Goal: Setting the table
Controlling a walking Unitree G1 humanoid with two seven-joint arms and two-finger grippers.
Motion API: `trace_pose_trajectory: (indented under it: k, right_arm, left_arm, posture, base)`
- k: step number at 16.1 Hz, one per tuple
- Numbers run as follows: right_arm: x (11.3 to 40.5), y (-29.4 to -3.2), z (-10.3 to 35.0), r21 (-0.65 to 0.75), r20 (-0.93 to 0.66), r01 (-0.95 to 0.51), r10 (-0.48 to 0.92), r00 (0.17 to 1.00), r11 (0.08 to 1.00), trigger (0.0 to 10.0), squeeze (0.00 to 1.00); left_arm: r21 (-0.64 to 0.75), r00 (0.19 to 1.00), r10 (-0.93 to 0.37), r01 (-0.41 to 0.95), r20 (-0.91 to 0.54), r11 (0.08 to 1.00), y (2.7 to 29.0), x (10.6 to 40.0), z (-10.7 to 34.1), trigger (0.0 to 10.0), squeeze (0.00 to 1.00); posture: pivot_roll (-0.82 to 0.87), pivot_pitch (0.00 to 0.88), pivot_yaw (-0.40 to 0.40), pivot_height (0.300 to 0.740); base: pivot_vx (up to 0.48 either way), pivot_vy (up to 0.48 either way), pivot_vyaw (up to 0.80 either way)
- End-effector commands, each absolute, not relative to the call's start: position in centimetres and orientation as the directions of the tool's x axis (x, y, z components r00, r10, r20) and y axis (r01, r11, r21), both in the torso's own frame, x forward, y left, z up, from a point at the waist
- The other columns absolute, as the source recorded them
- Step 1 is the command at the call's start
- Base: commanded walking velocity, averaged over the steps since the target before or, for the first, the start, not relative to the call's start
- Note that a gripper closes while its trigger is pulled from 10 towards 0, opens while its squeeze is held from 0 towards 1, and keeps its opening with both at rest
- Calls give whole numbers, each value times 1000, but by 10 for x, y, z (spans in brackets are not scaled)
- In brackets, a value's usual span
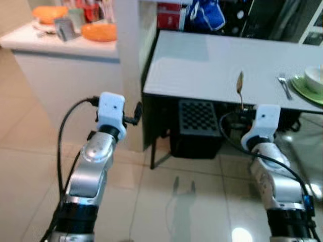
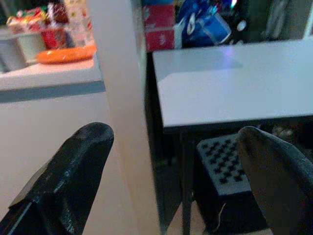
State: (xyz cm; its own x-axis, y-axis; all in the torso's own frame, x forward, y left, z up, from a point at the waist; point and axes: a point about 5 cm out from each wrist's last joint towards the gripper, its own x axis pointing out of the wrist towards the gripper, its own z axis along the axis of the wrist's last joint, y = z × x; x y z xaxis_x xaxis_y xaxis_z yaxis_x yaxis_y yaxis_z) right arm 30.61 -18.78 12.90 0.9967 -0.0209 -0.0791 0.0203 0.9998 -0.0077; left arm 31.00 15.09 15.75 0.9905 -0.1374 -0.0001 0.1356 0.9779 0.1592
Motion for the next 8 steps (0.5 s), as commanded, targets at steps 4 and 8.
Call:
trace_pose_trajectory:
  k: [4, 8]
  right_arm:
    - [308, -194, 135, -30, -57, 34, -36, 998, 999, 10000, 0]
    - [302, -193, 132, -31, -65, 24, -26, 998, 999, 10000, 0]
  left_arm:
    - [156, 991, -134, 130, 13, 979, 148, 311, 160, 10000, 0]
    - [155, 991, -132, 127, 24, 980, 146, 313, 163, 10000, 0]
  posture:
    - [54, 0, -19, 740]
    - [59, 0, -24, 740]
  base:
    - [0, -341, 0]
    - [0, -339, 0]
